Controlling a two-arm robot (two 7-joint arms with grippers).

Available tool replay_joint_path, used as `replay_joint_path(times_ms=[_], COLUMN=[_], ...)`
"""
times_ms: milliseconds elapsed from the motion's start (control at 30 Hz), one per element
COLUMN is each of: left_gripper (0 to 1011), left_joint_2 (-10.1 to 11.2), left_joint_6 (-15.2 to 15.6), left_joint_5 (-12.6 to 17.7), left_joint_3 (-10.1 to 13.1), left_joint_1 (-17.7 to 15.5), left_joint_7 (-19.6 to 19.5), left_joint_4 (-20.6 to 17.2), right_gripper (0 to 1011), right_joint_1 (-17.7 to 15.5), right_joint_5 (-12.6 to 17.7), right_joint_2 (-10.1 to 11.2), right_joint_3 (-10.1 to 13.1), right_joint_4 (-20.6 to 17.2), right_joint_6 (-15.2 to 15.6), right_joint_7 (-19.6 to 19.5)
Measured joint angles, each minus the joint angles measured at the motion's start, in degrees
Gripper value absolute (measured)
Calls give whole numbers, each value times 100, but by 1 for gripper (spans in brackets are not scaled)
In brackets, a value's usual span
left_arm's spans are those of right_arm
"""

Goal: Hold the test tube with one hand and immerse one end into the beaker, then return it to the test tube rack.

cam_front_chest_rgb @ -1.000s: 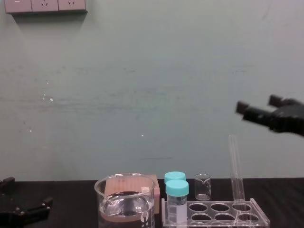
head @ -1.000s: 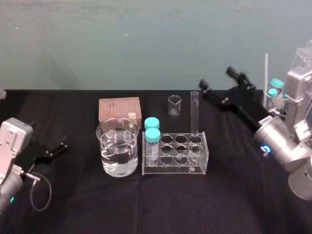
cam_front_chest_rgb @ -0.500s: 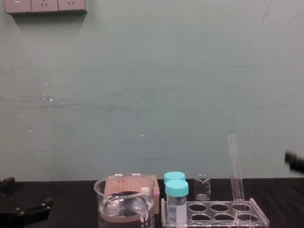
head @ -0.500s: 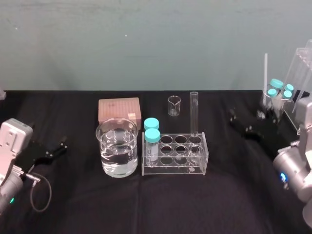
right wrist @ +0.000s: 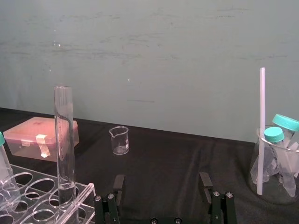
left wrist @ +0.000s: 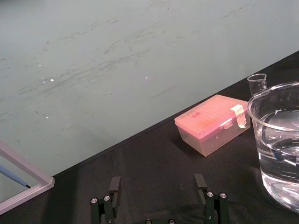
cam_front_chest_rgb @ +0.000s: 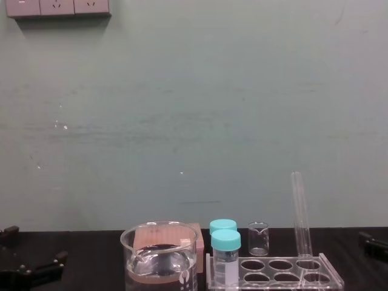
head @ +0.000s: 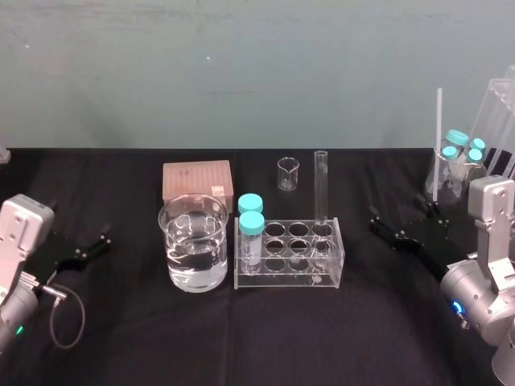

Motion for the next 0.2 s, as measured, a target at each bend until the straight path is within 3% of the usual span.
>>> replay_joint_path(times_ms=[200], left_gripper=[1000], left_joint_2=[0], left_joint_6=[0], left_joint_5=[0], left_joint_3=[0], left_joint_1=[0], left_joint_7=[0], left_joint_4=[0], right_gripper=[1000], right_joint_1=[-2], right_joint_5=[11], right_joint_2=[4], right_joint_3=[3], right_joint_4=[-13], right_joint_6=[-17], right_joint_7=[0])
